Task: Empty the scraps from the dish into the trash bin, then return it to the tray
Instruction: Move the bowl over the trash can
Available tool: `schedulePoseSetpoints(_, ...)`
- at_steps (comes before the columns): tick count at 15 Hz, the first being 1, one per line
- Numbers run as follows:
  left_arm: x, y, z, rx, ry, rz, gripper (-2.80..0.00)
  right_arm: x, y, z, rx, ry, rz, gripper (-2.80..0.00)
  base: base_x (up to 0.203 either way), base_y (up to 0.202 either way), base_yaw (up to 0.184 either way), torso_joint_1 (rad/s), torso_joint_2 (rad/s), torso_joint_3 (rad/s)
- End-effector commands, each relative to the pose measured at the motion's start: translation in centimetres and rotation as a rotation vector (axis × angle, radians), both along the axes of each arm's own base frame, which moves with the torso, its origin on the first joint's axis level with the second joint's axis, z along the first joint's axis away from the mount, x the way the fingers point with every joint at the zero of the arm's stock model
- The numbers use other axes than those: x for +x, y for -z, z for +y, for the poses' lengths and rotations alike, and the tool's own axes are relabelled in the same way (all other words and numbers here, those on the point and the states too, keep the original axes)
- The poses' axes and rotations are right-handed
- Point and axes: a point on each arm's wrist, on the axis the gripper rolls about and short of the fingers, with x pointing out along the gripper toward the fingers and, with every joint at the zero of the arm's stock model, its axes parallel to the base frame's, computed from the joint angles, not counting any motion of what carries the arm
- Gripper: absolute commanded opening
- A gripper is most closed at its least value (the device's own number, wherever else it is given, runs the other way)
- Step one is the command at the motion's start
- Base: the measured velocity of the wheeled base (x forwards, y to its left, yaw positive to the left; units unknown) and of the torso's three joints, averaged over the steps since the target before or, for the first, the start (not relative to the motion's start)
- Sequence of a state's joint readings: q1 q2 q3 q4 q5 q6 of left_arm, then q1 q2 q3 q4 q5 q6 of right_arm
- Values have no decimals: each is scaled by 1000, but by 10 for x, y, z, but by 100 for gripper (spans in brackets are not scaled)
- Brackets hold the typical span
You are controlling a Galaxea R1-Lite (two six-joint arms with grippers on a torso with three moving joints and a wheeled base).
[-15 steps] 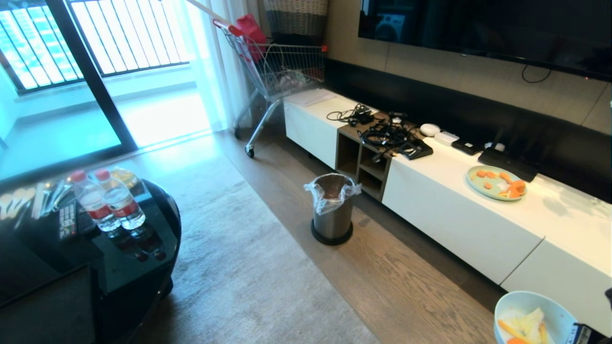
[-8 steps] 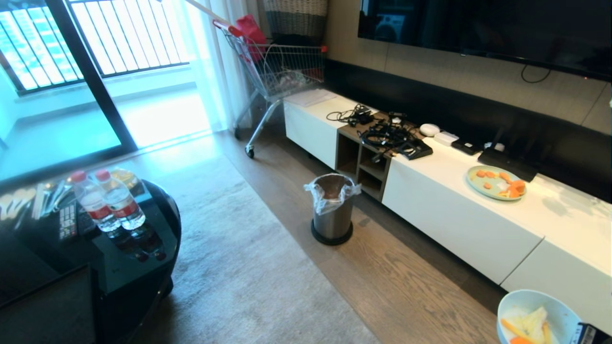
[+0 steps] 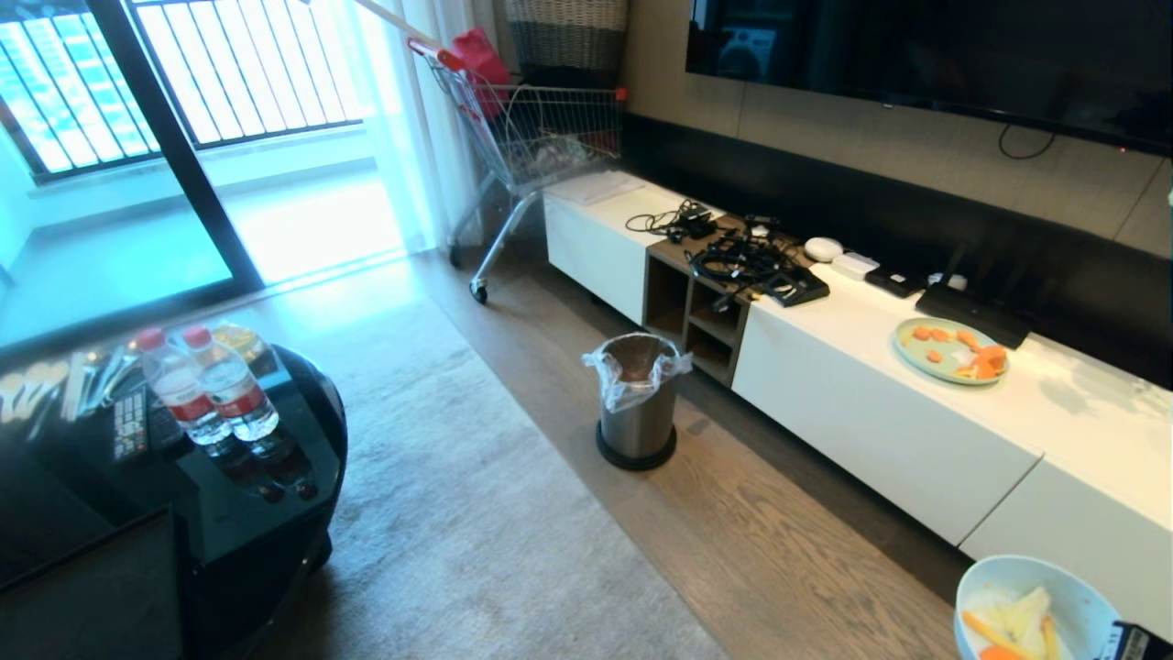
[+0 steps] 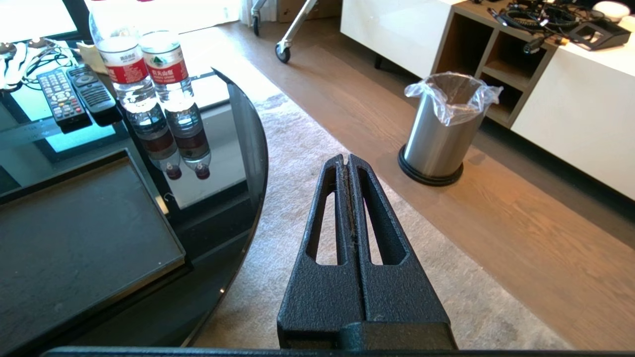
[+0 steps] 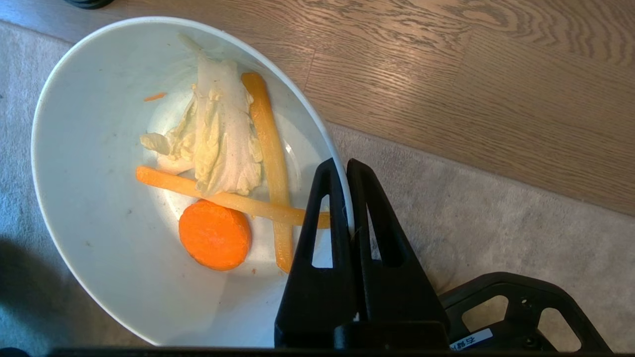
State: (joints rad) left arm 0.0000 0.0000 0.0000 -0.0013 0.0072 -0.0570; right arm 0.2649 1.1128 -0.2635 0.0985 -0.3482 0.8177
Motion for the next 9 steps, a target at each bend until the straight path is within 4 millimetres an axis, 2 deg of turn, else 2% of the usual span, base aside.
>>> schedulePoseSetpoints(1, 0, 0, 0, -1, 0, 0, -280, -1, 1, 0, 0, 4, 5, -280, 0, 0, 0, 0, 0, 0)
schedulePoseSetpoints(9, 0, 0, 0, -1, 0, 0, -280, 0, 1, 0, 4, 4, -1, -280, 0, 0, 0, 0, 0, 0)
